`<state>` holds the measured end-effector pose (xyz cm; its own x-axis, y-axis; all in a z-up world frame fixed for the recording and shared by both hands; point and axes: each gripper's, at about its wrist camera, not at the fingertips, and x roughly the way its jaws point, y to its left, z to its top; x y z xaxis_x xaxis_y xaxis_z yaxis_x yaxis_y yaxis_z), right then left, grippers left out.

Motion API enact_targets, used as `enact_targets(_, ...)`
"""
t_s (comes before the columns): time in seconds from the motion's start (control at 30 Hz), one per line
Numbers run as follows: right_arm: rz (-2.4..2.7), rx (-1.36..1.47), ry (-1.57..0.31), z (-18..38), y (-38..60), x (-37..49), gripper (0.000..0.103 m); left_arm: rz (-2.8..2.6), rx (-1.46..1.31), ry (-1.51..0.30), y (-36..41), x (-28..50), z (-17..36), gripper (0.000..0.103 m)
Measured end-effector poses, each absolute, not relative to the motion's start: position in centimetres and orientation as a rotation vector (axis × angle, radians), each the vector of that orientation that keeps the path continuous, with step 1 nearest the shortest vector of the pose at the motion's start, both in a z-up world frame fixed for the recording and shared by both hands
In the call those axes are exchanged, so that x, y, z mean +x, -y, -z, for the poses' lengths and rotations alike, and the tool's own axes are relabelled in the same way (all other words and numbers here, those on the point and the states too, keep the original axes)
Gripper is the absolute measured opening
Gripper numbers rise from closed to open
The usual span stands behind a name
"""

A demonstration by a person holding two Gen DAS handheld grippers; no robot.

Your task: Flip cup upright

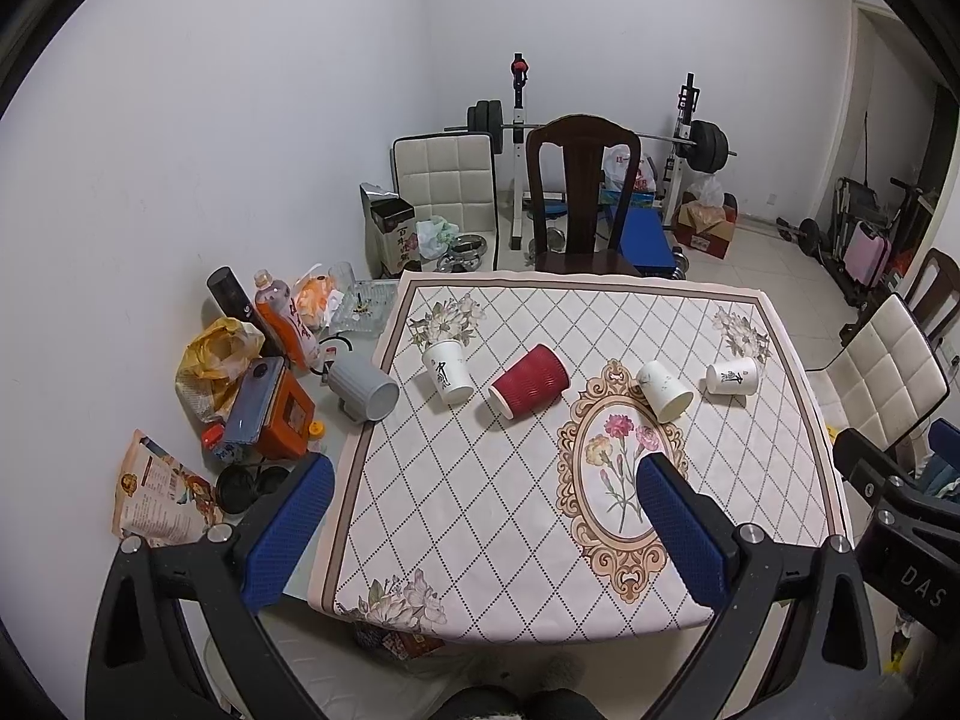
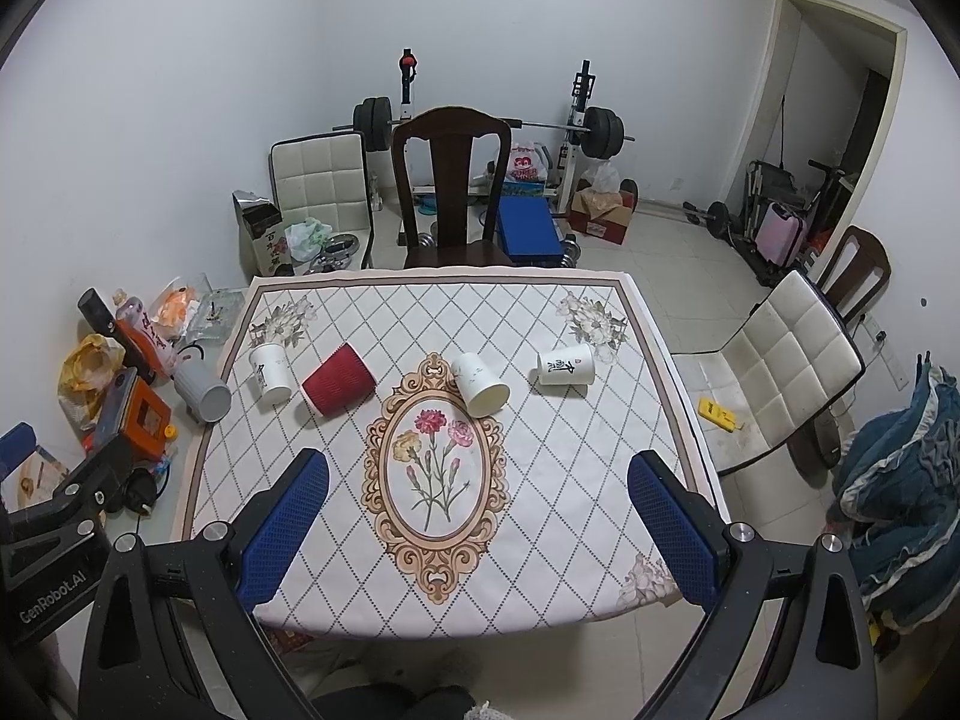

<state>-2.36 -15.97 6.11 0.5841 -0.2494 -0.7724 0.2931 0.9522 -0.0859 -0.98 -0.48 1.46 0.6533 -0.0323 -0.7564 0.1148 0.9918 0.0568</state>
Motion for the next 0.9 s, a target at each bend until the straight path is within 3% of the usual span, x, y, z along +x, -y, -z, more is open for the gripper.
enact_targets(0.6, 0.311, 0.056, -0.903, -5.0, 15.2, -1.2, 0.101, 0.086, 0.081, -0.873, 0.1, -0.8, -0.1, 0.103)
enact_targets(0.9, 0.306, 0.093, -0.986, 0.3, 16.7, 2.0, 0.101, -0.042, 0.066, -0.947, -1.0, 2.4, 4.5, 0.103)
